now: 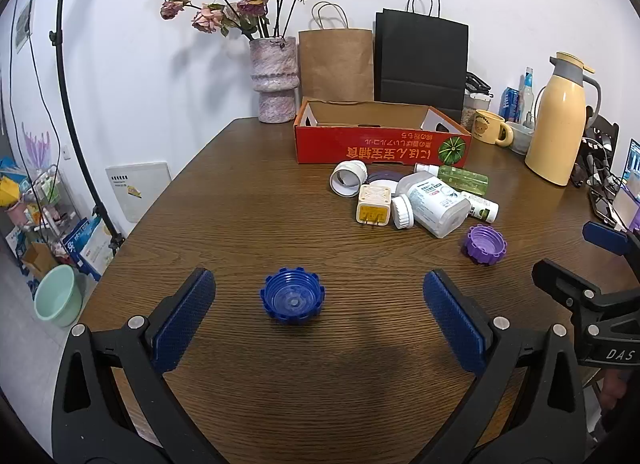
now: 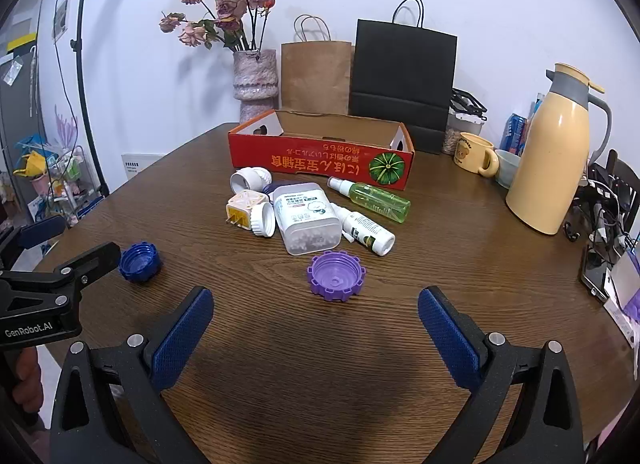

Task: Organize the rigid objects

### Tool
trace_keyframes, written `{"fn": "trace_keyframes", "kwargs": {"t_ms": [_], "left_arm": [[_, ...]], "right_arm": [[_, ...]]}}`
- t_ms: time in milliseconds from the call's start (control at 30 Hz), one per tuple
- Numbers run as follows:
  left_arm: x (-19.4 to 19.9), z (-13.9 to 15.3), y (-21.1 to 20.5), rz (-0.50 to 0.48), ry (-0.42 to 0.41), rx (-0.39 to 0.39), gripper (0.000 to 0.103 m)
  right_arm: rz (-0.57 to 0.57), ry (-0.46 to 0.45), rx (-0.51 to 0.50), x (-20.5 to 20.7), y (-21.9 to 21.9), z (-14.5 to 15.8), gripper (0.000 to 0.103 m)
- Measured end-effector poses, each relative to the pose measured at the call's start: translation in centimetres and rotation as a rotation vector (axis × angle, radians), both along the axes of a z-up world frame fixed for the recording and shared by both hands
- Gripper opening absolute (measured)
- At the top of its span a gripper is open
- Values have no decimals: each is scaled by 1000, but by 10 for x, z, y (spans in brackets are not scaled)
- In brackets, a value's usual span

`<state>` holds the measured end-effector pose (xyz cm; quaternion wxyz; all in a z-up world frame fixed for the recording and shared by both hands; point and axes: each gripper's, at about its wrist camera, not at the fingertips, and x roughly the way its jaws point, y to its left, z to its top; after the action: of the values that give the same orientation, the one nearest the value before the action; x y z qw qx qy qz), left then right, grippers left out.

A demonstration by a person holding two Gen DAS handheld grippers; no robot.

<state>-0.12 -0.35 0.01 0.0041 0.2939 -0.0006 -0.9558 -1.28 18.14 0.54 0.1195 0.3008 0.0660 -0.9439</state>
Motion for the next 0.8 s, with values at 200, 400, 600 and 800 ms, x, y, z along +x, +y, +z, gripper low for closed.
{"fn": "trace_keyframes", "kwargs": {"t_ms": [200,400,600,800], "left_arm": [[0,0,1,17,1,-1,103],[0,0,1,16,0,-1,103],[-1,0,1,18,-2,-1,103],[-1,0,1,19,-1,-2,103]], "right_arm": [[0,0,0,0,0,-1,103],[0,-1,-1,1,-1,-1,103],[0,0,0,1,-1,-1,103],[1,0,-1,1,-1,0,103]]}}
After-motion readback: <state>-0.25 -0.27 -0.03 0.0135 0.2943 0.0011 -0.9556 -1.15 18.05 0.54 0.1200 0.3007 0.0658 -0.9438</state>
